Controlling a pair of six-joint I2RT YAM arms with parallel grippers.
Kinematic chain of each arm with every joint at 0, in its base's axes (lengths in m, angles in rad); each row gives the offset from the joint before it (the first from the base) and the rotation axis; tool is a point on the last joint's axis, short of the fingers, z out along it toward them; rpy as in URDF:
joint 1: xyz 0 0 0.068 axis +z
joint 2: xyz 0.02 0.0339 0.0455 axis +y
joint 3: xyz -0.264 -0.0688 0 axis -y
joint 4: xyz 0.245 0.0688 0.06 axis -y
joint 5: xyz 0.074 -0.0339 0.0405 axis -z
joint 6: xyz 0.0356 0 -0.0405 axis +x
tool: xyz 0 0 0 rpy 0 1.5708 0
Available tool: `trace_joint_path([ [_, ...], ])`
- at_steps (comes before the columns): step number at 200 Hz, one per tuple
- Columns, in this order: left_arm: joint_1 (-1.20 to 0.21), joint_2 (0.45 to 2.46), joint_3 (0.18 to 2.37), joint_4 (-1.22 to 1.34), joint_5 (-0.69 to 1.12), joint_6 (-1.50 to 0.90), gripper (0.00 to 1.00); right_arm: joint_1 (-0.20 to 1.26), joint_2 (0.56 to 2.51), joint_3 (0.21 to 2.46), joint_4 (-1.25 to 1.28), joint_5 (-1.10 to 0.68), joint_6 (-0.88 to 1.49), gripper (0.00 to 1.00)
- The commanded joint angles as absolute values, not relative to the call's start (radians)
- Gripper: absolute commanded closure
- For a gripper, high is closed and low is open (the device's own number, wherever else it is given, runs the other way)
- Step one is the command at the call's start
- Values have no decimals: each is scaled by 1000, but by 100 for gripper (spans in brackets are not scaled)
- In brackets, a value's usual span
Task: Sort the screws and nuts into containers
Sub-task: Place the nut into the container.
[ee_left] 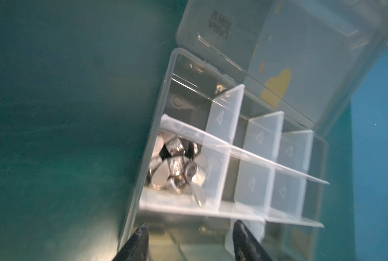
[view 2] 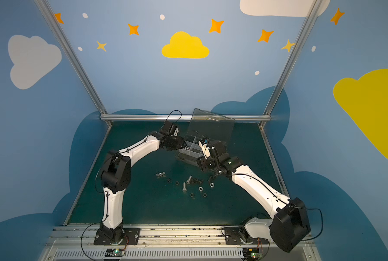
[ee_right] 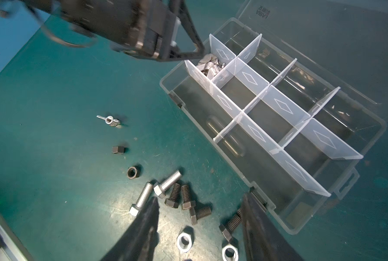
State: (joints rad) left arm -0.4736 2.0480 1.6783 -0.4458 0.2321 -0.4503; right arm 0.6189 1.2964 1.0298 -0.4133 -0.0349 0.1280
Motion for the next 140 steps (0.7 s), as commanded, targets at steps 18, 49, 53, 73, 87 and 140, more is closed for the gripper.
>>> trace_joint_path([
  [18,-477,1832,1526,-489,280,-443,36,615,1296,1034,-400,-52,141,43],
  [49,-489,1684,1285,-508,229,-460,36,617,1289,1043,-404,-74,152,42],
  [53,-491,1663,1255,-510,224,-460,36,617,1287,1043,-405,-75,153,42],
  [73,-494,1564,1110,-490,159,-448,31,617,1285,1045,-405,-81,154,42],
  [87,-493,1510,1034,-474,132,-451,28,617,1287,1046,-405,-85,157,41],
  [140,-493,1433,912,-435,89,-486,19,618,1306,1051,-403,-99,174,40],
])
